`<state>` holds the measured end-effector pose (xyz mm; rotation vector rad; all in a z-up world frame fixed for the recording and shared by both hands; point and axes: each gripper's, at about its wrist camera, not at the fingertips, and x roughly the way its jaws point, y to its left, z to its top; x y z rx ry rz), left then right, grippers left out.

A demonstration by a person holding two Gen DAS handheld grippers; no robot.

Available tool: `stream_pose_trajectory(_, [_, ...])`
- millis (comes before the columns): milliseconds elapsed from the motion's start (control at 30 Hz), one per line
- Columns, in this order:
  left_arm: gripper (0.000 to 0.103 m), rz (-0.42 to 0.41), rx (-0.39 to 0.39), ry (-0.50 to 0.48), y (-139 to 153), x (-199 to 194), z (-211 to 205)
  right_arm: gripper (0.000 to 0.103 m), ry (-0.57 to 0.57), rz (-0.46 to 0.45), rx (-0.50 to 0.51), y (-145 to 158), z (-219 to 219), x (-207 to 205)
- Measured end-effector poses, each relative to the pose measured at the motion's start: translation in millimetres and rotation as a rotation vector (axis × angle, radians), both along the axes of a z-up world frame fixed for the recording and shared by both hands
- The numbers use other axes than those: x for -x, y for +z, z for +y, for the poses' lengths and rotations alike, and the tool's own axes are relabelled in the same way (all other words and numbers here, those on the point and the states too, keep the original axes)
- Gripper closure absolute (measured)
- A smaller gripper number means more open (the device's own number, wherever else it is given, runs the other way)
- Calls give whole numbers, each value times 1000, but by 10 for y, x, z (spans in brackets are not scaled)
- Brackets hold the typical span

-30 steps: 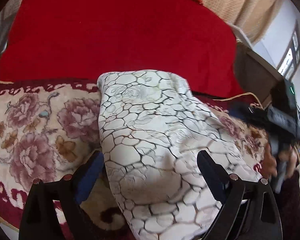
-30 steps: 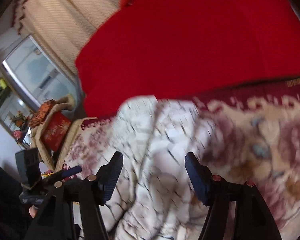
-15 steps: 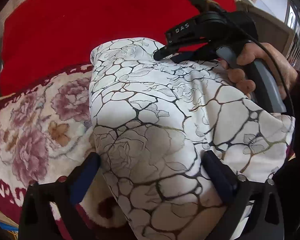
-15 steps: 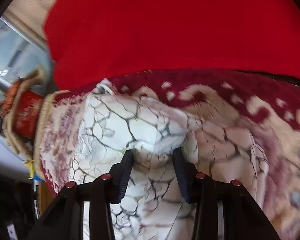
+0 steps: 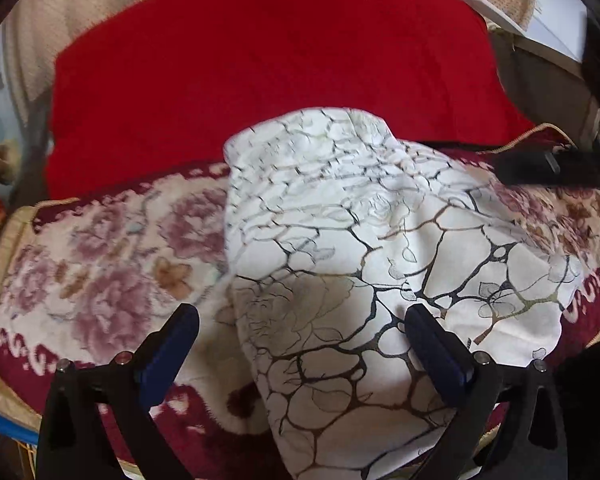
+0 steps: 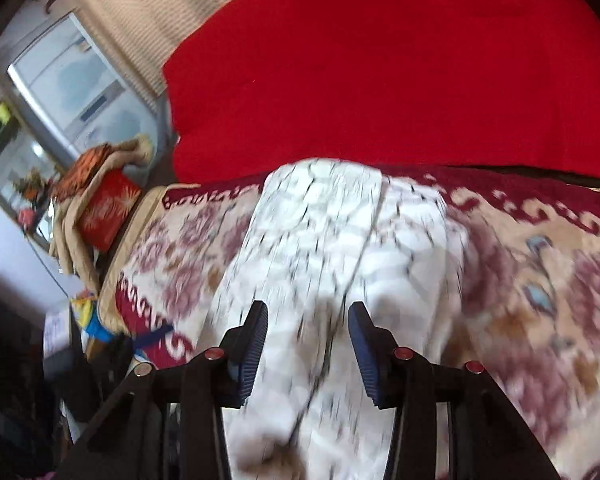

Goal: Fold large clothes

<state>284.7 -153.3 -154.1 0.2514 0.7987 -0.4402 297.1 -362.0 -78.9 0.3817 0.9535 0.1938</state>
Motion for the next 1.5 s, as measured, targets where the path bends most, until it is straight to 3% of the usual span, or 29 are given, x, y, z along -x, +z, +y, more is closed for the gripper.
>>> stream_pose_trajectory(100, [0, -39, 7, 22, 39, 141, 46, 57, -5, 14, 35, -59, 40, 268])
stream_pose_trajectory(233, [0, -42, -41, 29, -144, 158, -1, 60, -33, 109, 117, -616, 38, 426])
stream_pose_trajectory(333, [0, -51, -62, 26, -209, 155, -34, 60, -55, 75, 163, -924, -10, 513])
stream_pose_trajectory(533, [0, -68, -63, 49, -254, 203, -50, 60, -97, -3, 230, -972, 84, 675])
stream_pose_trajectory(667, [0, -73, -59, 78, -203, 273, -61, 60, -106, -19, 190, -991, 36, 677])
stream_pose_trajectory(767, [0, -92, -52, 110, -79, 383, -40, 58, -118, -43, 140, -812, -4, 719])
stream_pose_trajectory(800, [0, -103, -48, 120, -23, 433, -18, 52, -134, -58, 102, -710, -50, 775])
stream_pose_trajectory(833, [0, -116, -47, 131, 36, 485, 3, 37, -161, -60, 83, -612, -89, 838])
stream_pose_trajectory(933, [0, -182, -57, 167, 262, 660, 61, 33, -207, -112, 36, -342, -188, 1059])
stream_pose_trajectory(1200, [0, -359, -47, 221, 944, 1207, 165, 19, -294, -275, 152, 573, -167, 1787])
stream_pose_trajectory(1300, [0, -417, -45, 230, 1165, 1426, 195, 10, -300, -337, 141, 844, -123, 2038])
stream_pose_trajectory(1500, [0, -482, -6, 256, 1591, 1808, 354, 6, -352, -408, 142, 1269, 23, 2524])
